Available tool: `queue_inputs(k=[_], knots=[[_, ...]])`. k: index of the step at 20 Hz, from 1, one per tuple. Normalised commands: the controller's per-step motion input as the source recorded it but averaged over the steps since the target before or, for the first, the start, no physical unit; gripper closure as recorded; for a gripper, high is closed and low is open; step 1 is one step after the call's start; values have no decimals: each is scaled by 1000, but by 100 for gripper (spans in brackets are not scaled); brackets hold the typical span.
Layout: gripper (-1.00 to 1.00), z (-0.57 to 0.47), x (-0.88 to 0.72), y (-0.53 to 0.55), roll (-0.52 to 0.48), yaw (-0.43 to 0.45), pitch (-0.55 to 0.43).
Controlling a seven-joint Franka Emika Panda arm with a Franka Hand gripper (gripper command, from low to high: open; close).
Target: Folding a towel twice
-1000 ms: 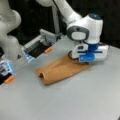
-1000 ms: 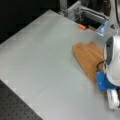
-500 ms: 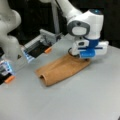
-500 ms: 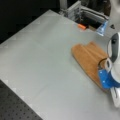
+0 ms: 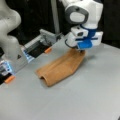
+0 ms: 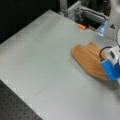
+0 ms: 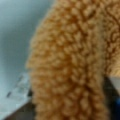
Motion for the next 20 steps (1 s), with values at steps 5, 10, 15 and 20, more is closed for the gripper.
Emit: queue_inputs(k=[5,10,15,20], knots=[[100,125,-108,-280,71,151,174],[100,172,-181,-465,97,238,170],[100,135,-216,-545,121,197,80],[100,23,-223,-593,150,236,-14]])
